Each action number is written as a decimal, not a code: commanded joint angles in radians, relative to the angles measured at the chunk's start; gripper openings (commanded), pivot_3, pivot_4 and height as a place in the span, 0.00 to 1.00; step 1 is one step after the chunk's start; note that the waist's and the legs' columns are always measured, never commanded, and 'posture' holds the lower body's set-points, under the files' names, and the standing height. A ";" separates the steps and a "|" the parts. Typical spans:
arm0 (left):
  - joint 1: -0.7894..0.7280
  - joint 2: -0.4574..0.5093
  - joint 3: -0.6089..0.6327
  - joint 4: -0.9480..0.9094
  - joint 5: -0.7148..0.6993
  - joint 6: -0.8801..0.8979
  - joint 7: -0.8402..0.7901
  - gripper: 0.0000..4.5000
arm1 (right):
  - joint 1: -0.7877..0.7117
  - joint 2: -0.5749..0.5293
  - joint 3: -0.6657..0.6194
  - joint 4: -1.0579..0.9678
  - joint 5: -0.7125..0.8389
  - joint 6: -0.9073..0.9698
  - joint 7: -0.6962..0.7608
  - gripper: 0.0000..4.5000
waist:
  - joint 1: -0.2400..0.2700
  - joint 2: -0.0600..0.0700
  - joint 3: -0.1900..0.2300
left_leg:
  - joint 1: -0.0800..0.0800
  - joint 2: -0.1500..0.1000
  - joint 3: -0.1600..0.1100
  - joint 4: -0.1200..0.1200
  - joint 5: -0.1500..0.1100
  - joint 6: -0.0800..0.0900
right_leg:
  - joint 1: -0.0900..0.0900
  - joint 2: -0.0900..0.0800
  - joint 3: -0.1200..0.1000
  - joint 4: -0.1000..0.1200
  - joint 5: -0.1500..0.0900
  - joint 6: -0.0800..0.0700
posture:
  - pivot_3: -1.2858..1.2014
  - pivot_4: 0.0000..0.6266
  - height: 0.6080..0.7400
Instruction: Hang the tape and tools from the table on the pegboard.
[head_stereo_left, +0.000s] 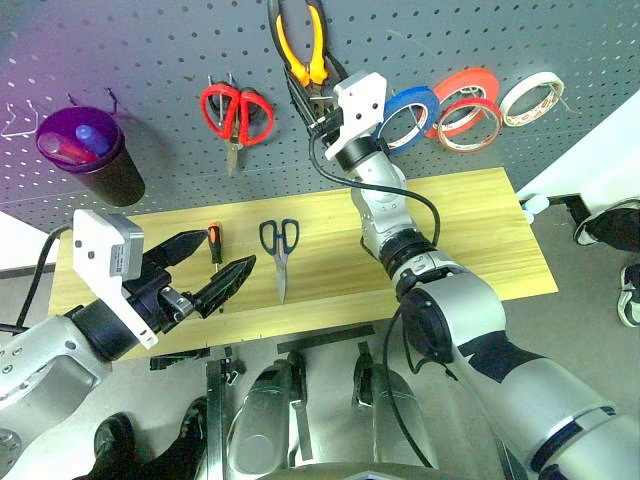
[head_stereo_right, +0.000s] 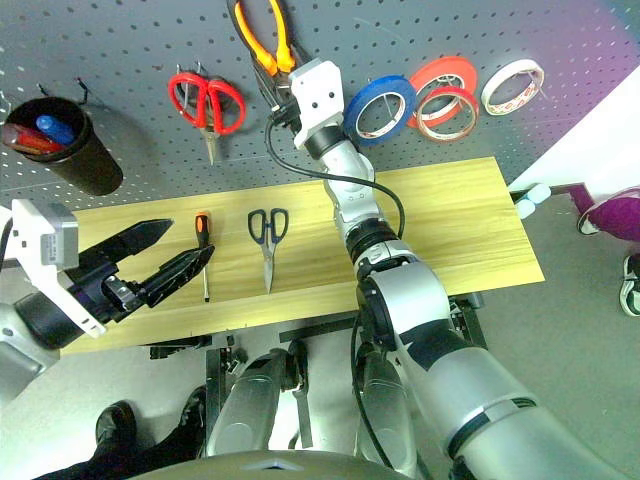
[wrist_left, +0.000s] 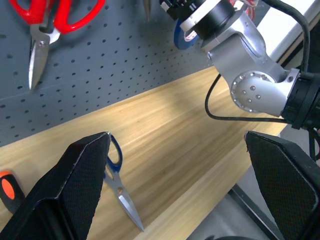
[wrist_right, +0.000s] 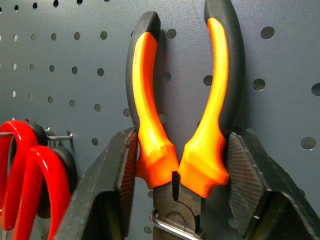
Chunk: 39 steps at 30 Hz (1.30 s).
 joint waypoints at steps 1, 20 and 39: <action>0.002 0.008 0.007 -0.023 -0.009 -0.021 -0.002 1.00 | -0.012 -0.016 -0.002 -0.013 -0.009 -0.004 -0.058 0.82 | 0.000 0.000 0.000 | 0.000 0.000 0.000 0.000 0.000 0.000 | 0.000 0.000 0.000 0.000 0.000 0.000 | 0.64 0.56 0.87; -0.023 -0.007 -0.041 -0.020 0.011 -0.033 0.003 1.00 | -0.014 -0.035 0.023 -0.032 -0.048 -0.025 -0.110 0.99 | -0.001 0.000 0.000 | 0.003 0.000 -0.001 0.000 0.002 -0.003 | 0.002 0.000 0.000 0.000 0.000 0.000 | 0.63 0.55 0.87; -0.104 -0.071 -0.159 0.020 0.114 -0.059 -0.021 1.00 | 0.117 -0.086 0.048 -0.197 -0.034 0.005 -0.108 0.99 | 0.002 0.000 0.000 | 0.003 0.000 -0.001 0.000 0.002 -0.002 | 0.003 0.000 -0.001 0.000 0.000 0.000 | 0.62 0.55 0.87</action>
